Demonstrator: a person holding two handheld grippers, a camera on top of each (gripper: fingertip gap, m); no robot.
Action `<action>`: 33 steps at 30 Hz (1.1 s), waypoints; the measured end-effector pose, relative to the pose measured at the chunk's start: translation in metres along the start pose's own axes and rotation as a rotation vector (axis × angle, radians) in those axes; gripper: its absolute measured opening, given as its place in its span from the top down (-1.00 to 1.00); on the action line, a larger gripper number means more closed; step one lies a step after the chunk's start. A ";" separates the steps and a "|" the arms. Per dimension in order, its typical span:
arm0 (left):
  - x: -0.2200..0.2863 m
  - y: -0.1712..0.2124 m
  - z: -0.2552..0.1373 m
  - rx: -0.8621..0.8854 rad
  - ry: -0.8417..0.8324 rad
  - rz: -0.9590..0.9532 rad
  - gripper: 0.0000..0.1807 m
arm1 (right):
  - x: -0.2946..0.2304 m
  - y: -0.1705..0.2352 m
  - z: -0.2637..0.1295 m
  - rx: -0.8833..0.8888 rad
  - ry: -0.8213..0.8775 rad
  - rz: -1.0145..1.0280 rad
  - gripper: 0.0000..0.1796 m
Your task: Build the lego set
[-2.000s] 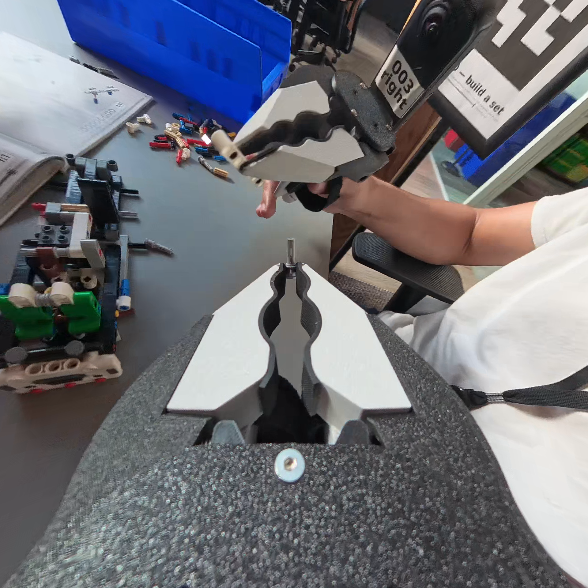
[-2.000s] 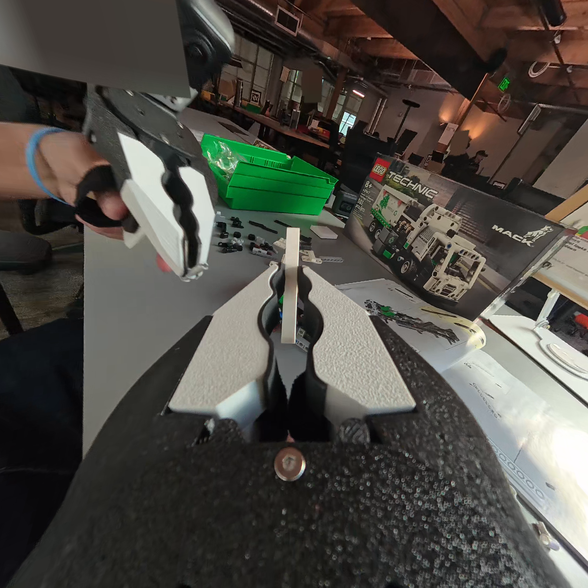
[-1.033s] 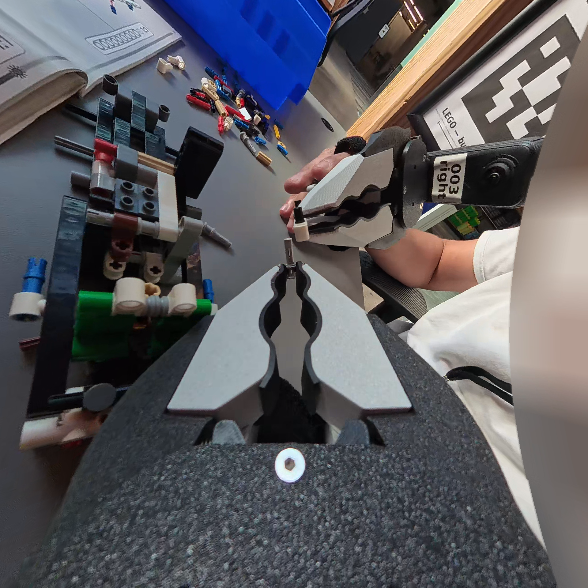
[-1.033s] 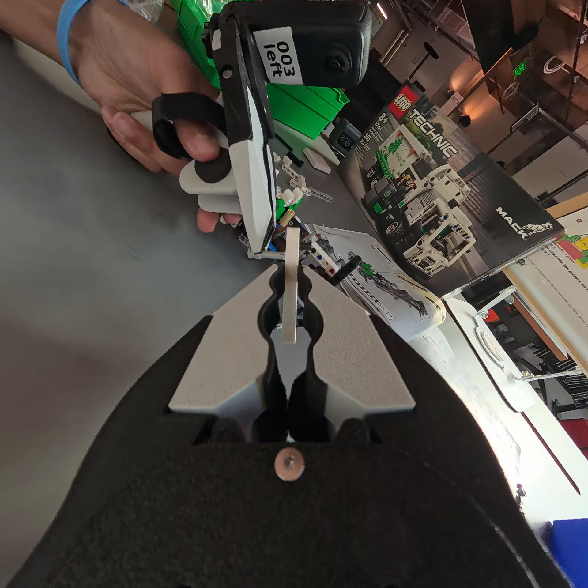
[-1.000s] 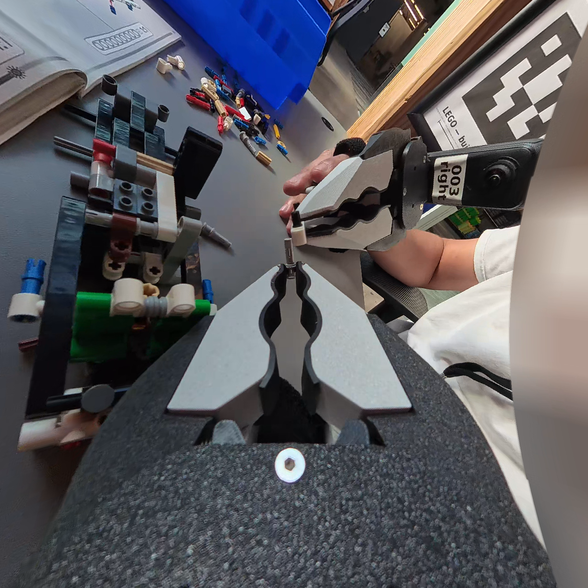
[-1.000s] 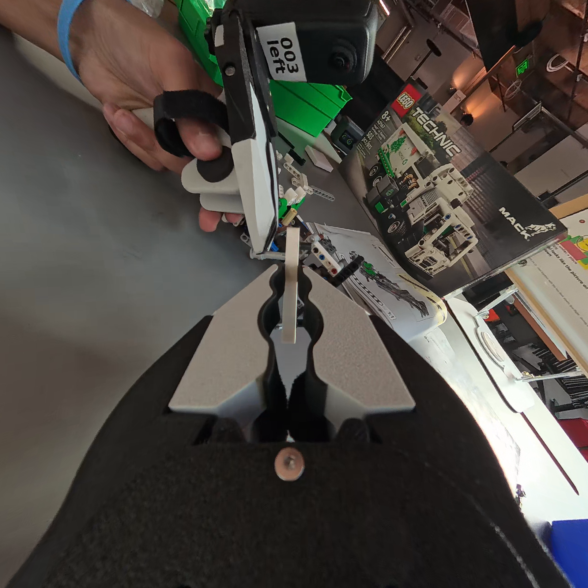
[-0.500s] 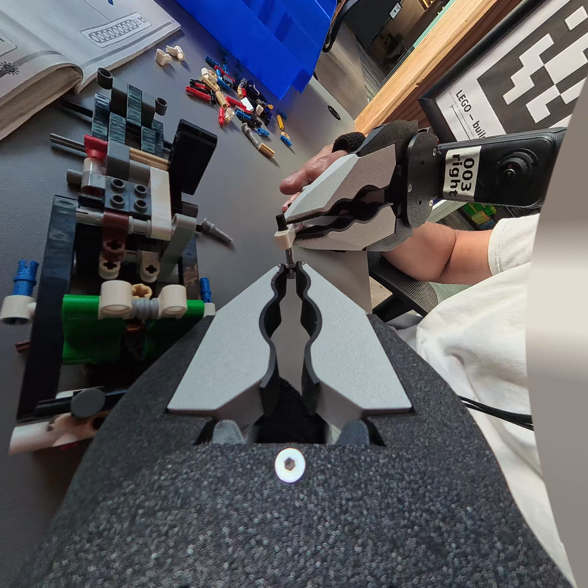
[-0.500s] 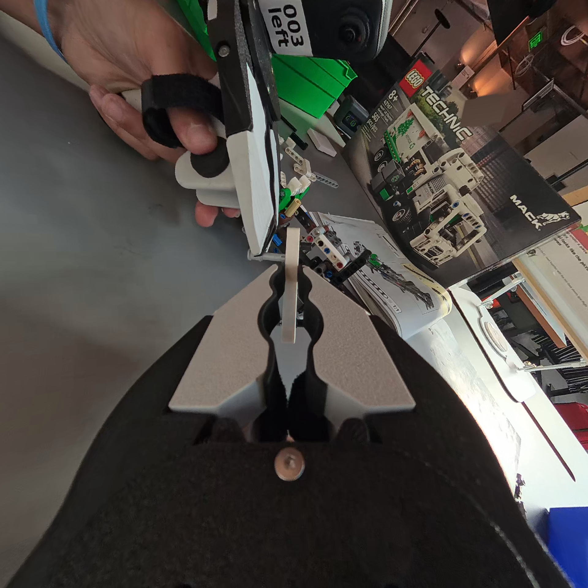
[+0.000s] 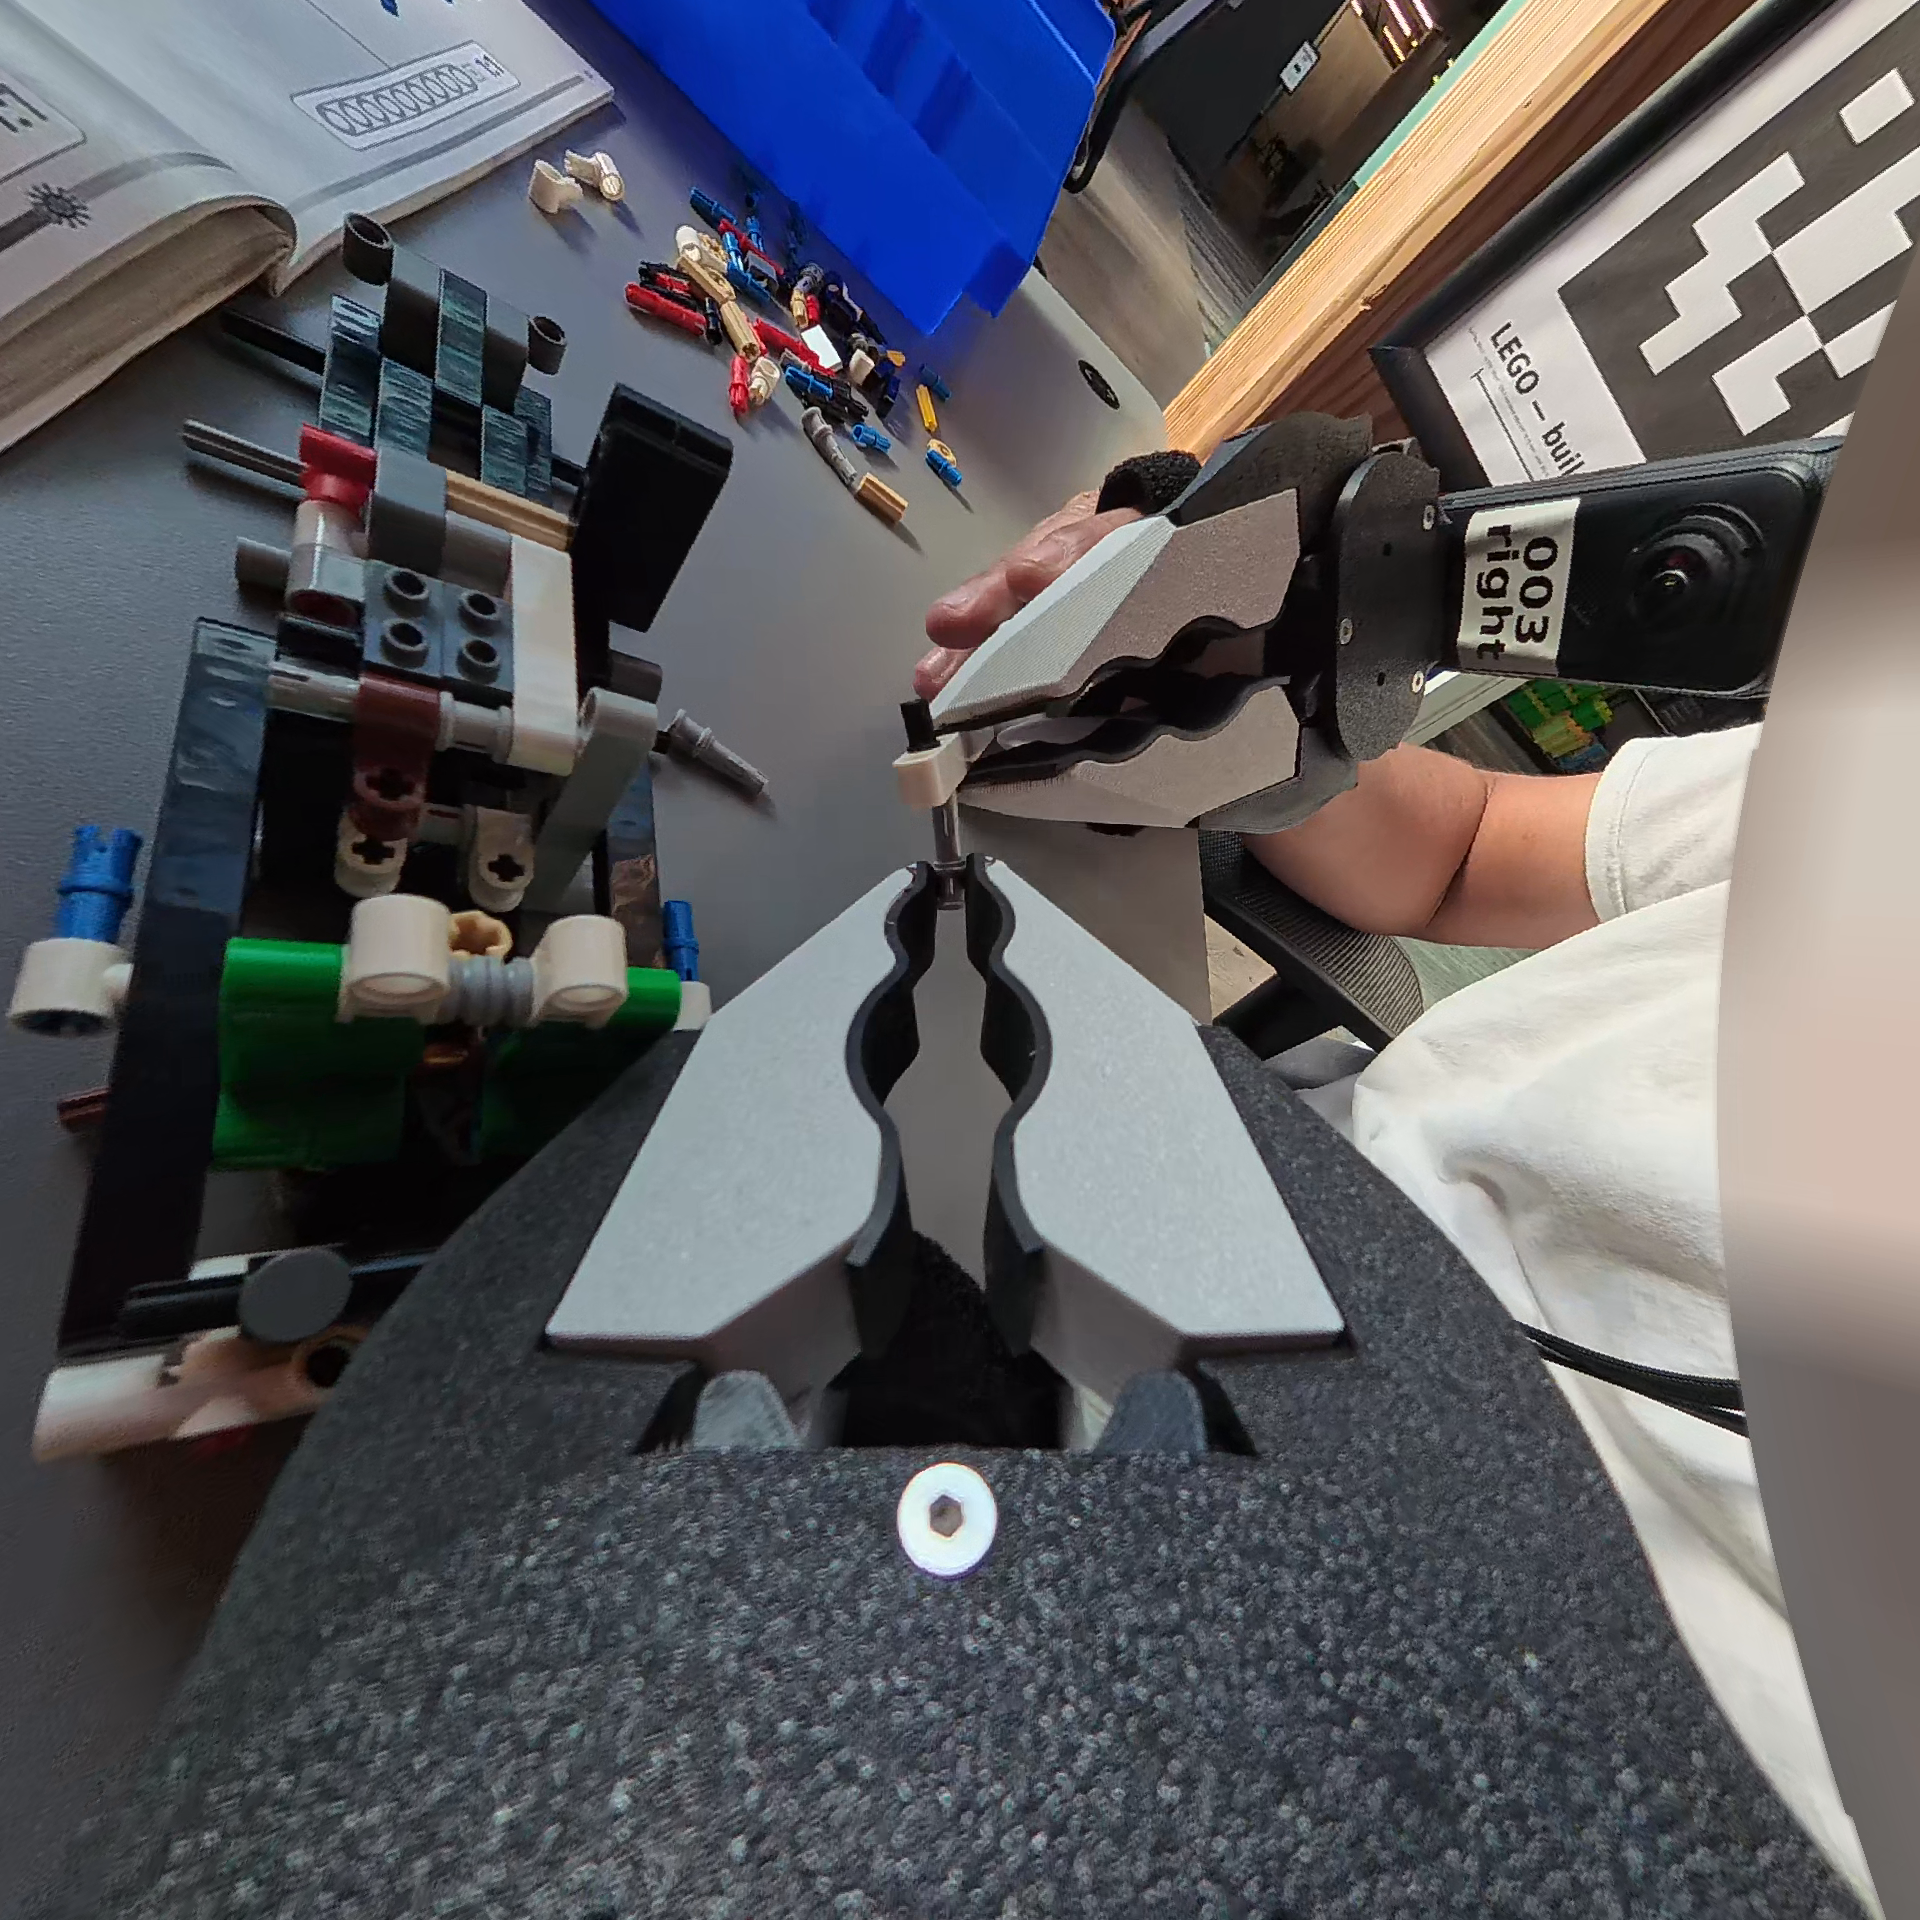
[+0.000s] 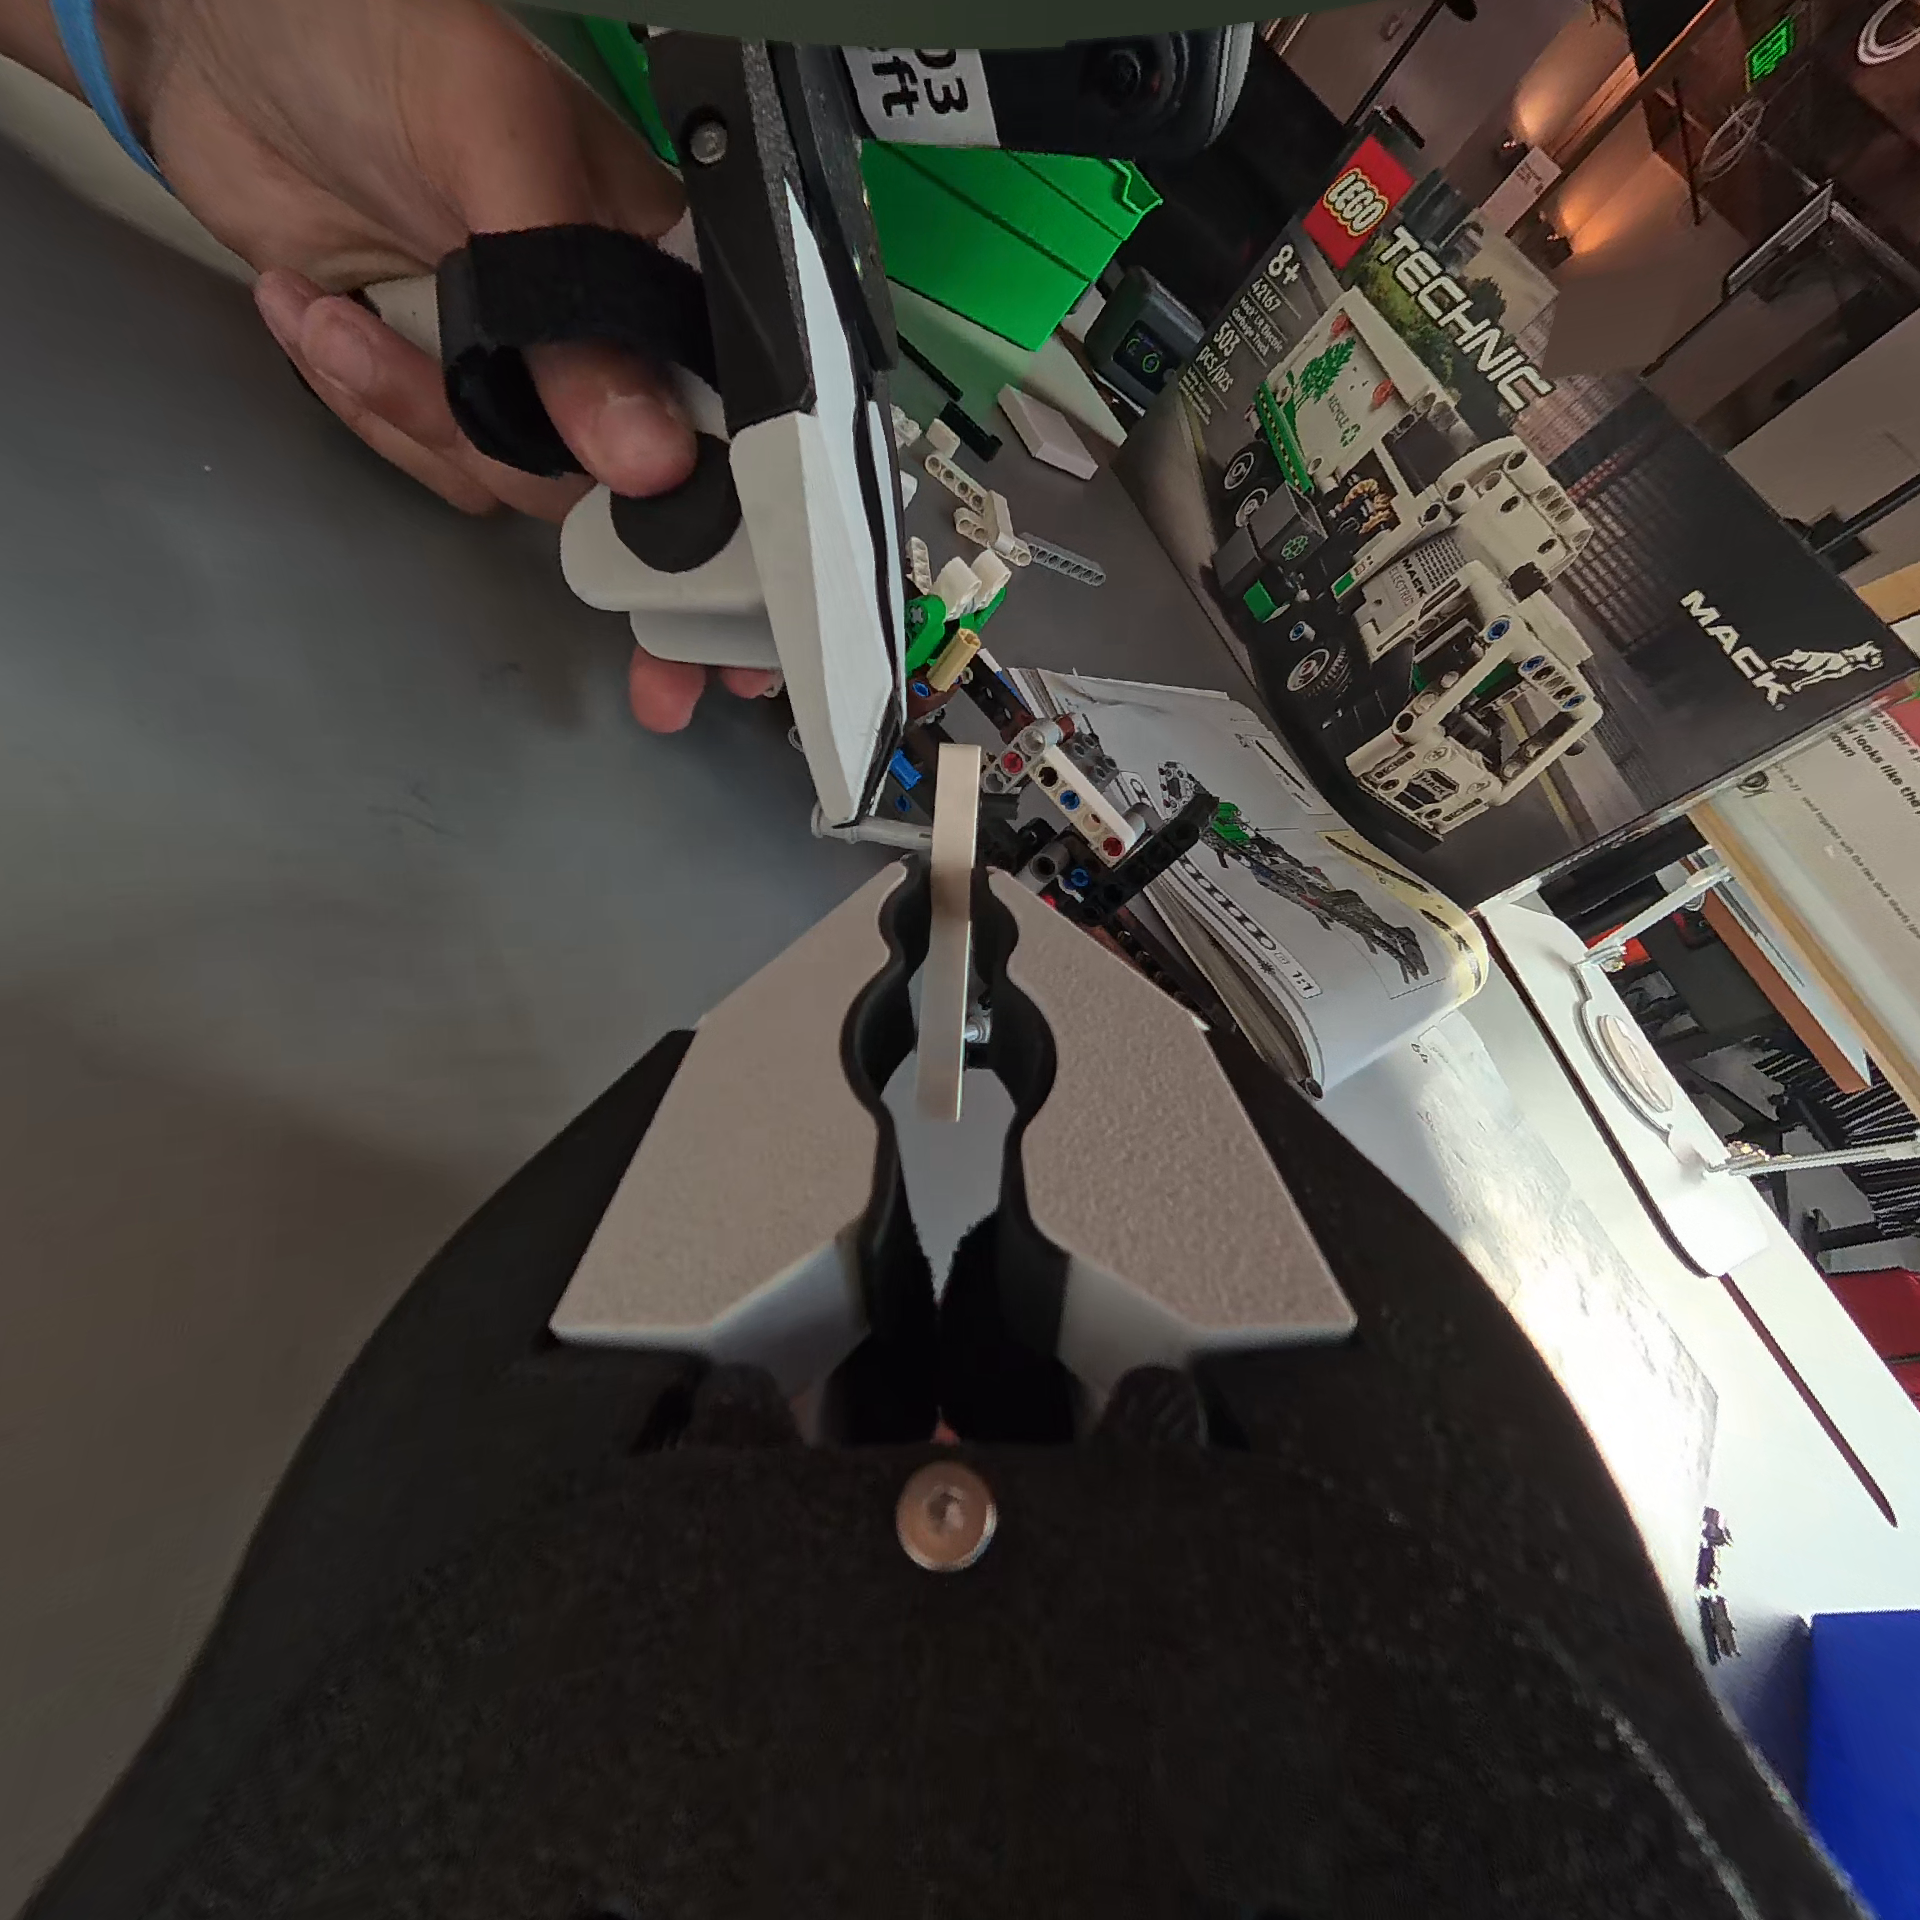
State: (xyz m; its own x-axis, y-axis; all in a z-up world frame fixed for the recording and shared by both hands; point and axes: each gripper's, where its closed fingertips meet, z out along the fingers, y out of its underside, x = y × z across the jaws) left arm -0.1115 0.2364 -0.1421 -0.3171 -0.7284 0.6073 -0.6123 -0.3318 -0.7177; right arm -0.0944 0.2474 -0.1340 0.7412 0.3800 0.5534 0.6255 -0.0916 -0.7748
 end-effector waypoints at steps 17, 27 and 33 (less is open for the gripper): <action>-0.002 0.000 0.000 0.006 -0.009 -0.022 0.97 | -0.001 0.002 0.000 -0.037 0.047 -0.046 0.94; -0.001 0.000 0.001 0.007 -0.010 -0.023 0.97 | -0.001 0.001 0.000 -0.037 0.063 -0.062 0.94; 0.000 0.001 0.001 0.006 0.000 -0.031 0.97 | -0.001 0.001 -0.001 -0.028 0.079 -0.110 0.94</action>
State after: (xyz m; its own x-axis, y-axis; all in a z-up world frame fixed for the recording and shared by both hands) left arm -0.1112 0.2359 -0.1433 -0.2981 -0.7175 0.6295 -0.6177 -0.3578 -0.7003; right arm -0.0945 0.2462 -0.1348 0.6842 0.3159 0.6574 0.7095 -0.0794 -0.7002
